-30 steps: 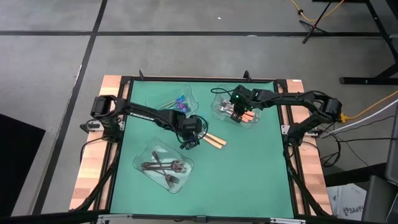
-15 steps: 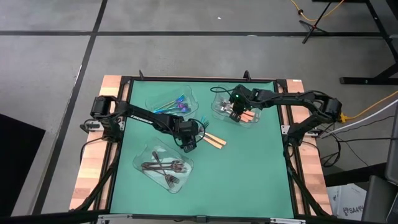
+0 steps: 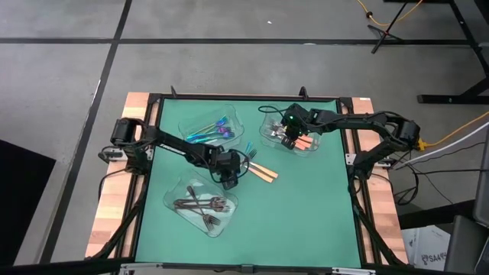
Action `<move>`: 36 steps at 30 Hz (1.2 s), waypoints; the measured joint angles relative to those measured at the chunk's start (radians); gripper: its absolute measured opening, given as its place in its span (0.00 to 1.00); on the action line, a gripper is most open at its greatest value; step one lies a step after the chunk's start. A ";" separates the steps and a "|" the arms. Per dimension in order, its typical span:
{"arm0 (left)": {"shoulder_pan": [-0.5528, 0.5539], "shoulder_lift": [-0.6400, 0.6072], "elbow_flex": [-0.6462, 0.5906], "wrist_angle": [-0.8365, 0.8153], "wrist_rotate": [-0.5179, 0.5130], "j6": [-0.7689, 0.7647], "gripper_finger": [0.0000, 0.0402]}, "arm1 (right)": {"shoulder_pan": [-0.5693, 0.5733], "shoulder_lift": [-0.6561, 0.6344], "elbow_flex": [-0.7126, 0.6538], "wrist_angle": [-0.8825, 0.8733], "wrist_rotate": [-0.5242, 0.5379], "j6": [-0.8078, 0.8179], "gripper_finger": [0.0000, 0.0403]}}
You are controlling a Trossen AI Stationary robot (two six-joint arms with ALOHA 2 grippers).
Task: Sort silverware by color (type)
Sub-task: Put the black fork into the bottom transparent bin
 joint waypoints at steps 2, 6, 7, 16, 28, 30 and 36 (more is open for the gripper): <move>0.000 0.000 -0.006 0.002 0.000 0.002 0.19 | 0.000 0.000 0.000 0.000 0.000 0.000 0.25; 0.000 0.000 -0.016 0.003 -0.002 0.008 0.19 | 0.000 0.000 0.000 0.000 0.000 0.000 0.25; 0.000 0.000 -0.016 0.003 -0.002 0.008 0.19 | 0.000 0.000 0.000 0.000 0.000 0.000 0.25; 0.000 0.000 -0.018 0.013 -0.006 0.008 0.19 | 0.000 0.000 0.000 0.000 0.000 0.000 0.25; 0.002 0.000 -0.018 0.011 -0.038 0.008 0.07 | 0.000 -0.001 0.001 0.000 0.000 0.000 0.25; 0.001 0.000 -0.018 0.011 -0.043 0.008 0.06 | 0.000 -0.001 0.001 0.000 0.000 0.000 0.25; 0.001 0.000 -0.018 0.011 -0.075 0.008 0.06 | 0.000 -0.001 0.001 0.000 0.000 0.000 0.25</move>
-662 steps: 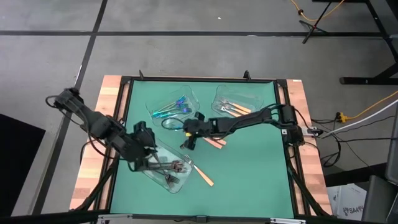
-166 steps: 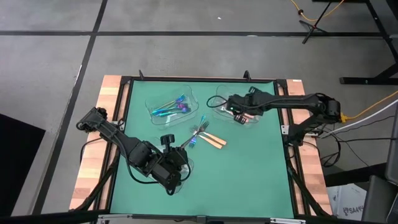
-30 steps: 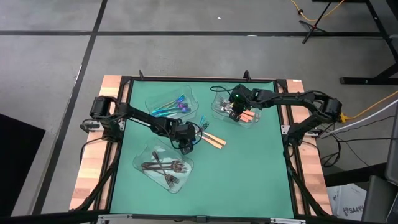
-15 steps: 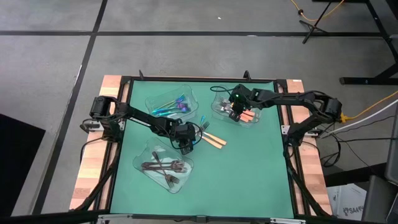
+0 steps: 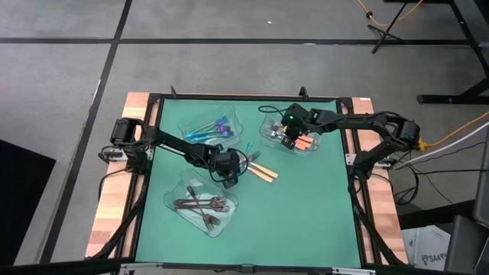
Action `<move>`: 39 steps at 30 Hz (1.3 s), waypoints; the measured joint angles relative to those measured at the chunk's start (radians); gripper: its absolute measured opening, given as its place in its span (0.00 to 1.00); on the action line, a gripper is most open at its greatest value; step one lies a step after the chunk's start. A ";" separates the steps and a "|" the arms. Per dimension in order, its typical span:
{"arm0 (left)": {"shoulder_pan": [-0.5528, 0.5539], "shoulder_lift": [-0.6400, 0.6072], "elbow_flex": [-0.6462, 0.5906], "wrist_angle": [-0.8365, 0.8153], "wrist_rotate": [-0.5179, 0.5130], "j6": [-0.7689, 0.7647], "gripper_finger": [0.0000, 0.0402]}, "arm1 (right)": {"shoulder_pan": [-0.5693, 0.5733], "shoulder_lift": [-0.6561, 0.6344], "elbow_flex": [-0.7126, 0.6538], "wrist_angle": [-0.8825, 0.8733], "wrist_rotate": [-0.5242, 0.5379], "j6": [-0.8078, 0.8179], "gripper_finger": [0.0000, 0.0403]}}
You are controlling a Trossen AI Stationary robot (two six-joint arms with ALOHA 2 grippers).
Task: Sort silverware by color (type)
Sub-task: Put the black fork into the bottom transparent bin
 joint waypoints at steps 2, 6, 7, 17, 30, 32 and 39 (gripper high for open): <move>0.001 0.000 0.000 0.000 -0.003 0.000 0.06 | 0.000 0.000 0.000 0.000 0.000 0.000 0.25; 0.000 0.000 0.000 0.000 -0.005 -0.001 0.05 | 0.000 0.000 0.000 0.000 0.000 0.000 0.25; 0.000 0.000 0.000 0.000 -0.005 -0.001 0.05 | 0.000 0.000 0.000 0.000 0.000 0.000 0.25; 0.000 -0.004 0.007 0.000 -0.002 -0.006 0.05 | 0.000 0.000 0.000 0.000 0.000 0.000 0.25; 0.000 -0.006 0.132 -0.038 0.002 0.053 0.05 | 0.000 0.000 0.000 0.000 0.000 0.000 0.25; 0.000 -0.006 0.156 -0.074 0.003 0.054 0.05 | 0.000 0.000 0.000 0.000 0.000 0.000 0.25; -0.006 -0.006 0.222 -0.187 0.061 0.098 0.05 | 0.000 0.000 0.000 -0.001 0.000 0.000 0.25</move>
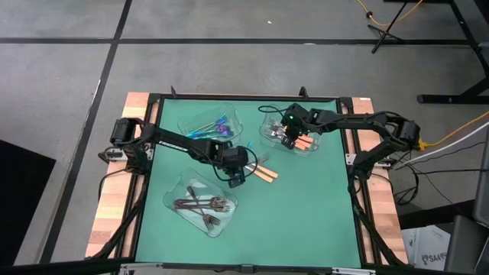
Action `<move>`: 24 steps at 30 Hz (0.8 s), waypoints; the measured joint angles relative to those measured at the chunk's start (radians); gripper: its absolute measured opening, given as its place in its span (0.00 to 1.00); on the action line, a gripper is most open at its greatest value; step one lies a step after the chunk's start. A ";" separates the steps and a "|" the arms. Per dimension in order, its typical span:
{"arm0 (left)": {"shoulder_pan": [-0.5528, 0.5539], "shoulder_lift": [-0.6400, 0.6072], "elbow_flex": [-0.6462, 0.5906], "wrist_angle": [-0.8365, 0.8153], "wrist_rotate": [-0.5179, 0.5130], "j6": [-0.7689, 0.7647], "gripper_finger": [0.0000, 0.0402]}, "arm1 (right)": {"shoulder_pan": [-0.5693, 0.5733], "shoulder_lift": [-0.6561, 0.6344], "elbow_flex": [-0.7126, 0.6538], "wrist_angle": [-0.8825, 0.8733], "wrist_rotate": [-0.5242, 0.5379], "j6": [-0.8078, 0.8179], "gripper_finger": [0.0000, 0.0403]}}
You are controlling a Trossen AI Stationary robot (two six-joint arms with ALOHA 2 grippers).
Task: Sort silverware by color (type)
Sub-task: Put the black fork into the bottom transparent bin
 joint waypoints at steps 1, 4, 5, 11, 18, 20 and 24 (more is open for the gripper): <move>-0.002 -0.001 0.009 -0.010 0.012 0.008 0.05 | 0.000 0.000 0.000 0.000 0.000 0.000 0.25; -0.013 -0.001 0.052 -0.075 0.026 0.035 0.05 | 0.000 0.000 0.000 0.000 0.000 0.000 0.25; -0.018 -0.001 0.072 -0.101 0.028 0.048 0.05 | 0.000 0.000 0.000 0.000 0.000 0.000 0.25; -0.043 -0.001 0.198 -0.268 0.029 0.091 0.05 | 0.000 0.000 0.000 0.000 0.000 0.000 0.25; -0.092 -0.001 0.357 -0.434 0.061 0.158 0.05 | 0.000 0.000 0.000 0.000 0.000 0.000 0.25; -0.110 -0.001 0.400 -0.490 0.074 0.168 0.05 | 0.000 0.000 0.000 0.000 0.000 0.000 0.25; -0.151 -0.001 0.472 -0.589 0.074 0.180 0.05 | 0.000 0.000 0.000 0.000 0.000 0.000 0.25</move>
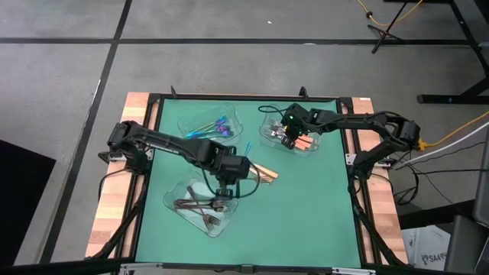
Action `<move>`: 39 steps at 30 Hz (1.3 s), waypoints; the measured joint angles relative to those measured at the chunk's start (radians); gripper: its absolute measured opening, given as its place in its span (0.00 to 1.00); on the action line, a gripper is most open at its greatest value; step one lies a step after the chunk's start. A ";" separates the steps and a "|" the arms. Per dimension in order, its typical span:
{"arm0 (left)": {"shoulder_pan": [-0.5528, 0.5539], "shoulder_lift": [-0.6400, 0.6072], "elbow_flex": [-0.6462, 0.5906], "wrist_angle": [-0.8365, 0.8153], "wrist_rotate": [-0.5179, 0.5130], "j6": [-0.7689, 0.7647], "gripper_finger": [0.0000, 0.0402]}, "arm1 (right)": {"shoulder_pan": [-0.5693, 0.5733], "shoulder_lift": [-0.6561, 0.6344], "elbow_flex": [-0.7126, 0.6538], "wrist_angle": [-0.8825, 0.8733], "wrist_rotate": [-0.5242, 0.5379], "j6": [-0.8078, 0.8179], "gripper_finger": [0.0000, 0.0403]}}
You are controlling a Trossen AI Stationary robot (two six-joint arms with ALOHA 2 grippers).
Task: Sort silverware by color (type)
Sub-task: Put the black fork into the bottom transparent bin
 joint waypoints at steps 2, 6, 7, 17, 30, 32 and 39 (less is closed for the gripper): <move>-0.022 0.000 0.032 -0.046 0.000 0.007 0.05 | 0.000 0.000 0.000 0.000 0.000 0.000 0.25; -0.071 0.000 0.075 -0.142 0.000 0.021 0.05 | 0.000 0.000 0.000 0.000 0.000 0.000 0.25; -0.083 0.000 0.080 -0.164 0.000 0.024 0.05 | 0.000 0.000 0.000 0.000 0.000 0.000 0.25; -0.175 0.000 0.083 -0.391 0.002 -0.022 0.05 | 0.000 0.000 0.000 0.000 0.000 0.000 0.25; -0.237 0.000 0.079 -0.519 0.000 -0.047 0.05 | 0.000 0.000 0.000 0.000 0.000 0.000 0.25; -0.239 0.000 0.071 -0.520 0.000 -0.038 0.05 | 0.000 0.000 0.000 0.000 0.000 0.000 0.25; -0.239 0.000 0.026 -0.520 0.009 -0.032 0.05 | 0.000 -0.020 0.000 -0.004 0.000 0.000 0.25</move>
